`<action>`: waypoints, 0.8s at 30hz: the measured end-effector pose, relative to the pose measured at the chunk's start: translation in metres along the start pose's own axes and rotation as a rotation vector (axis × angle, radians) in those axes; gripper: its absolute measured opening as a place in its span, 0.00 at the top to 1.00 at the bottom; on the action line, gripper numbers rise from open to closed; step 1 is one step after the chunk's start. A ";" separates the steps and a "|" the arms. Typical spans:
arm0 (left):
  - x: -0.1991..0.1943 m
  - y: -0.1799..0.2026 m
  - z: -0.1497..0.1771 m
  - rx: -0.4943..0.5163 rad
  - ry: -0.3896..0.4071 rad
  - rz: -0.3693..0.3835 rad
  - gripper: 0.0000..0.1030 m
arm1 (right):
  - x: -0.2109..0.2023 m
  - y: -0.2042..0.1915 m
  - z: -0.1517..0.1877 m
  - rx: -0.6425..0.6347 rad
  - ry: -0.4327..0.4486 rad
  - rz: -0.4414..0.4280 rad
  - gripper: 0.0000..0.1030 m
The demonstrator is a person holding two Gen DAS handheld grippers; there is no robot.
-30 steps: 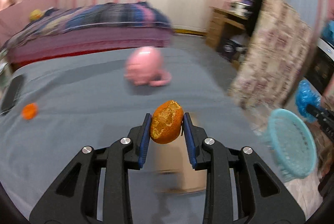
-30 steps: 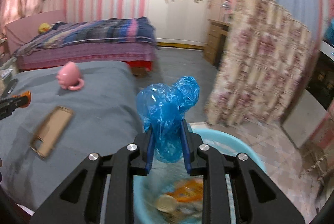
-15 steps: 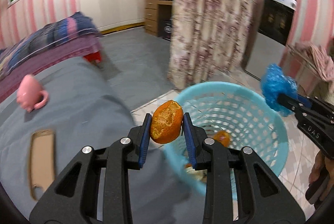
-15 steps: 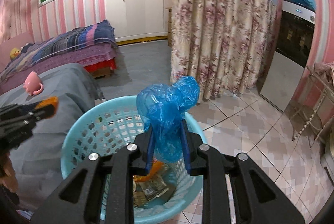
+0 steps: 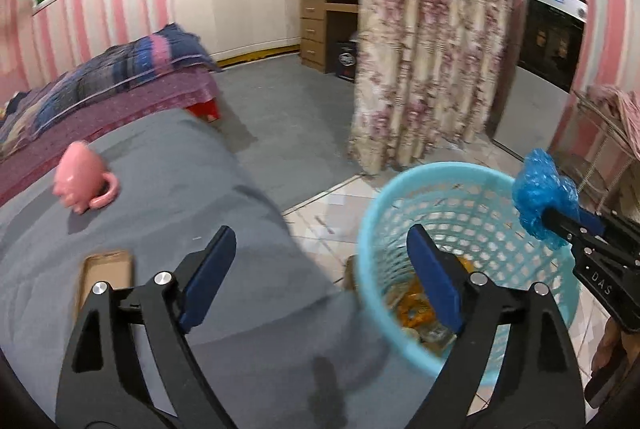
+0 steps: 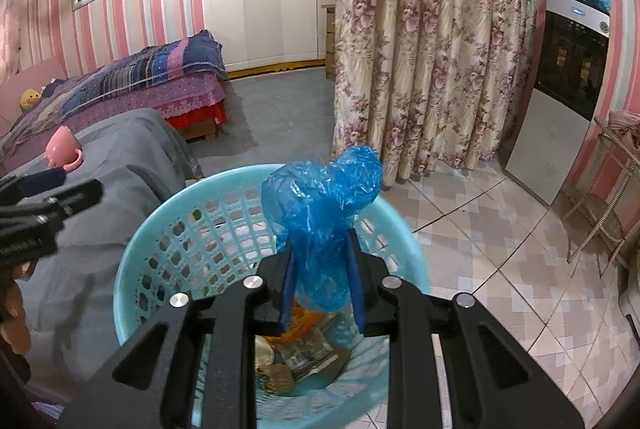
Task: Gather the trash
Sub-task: 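Open the left tool over the basket while the right tool releases the bag, then move the left tool back over the bed toward the orange bottle cap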
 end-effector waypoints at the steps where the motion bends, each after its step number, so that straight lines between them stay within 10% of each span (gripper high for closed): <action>1: -0.005 -0.013 0.003 -0.018 0.004 -0.019 0.14 | 0.000 -0.003 0.002 0.000 0.003 -0.006 0.75; 4: -0.018 -0.044 0.012 -0.049 0.016 -0.077 0.11 | 0.000 -0.013 0.004 0.006 0.028 0.011 0.20; 13: -0.063 -0.169 0.049 -0.186 0.008 -0.257 0.09 | 0.003 -0.045 -0.003 0.013 0.095 0.052 0.07; 24: -0.112 -0.341 0.124 -0.368 -0.059 -0.538 0.07 | 0.005 -0.170 0.002 -0.089 0.125 -0.140 0.05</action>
Point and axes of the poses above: each gripper's, at about its wrist camera, not at the fingertips, and x roughly the way its jaws point, y to its right, z to its underside, the point moved 3 cm from there along x, roughly the way its jaws point, and after that the axes turned 4 degrees about x, right-handed, at the moved point
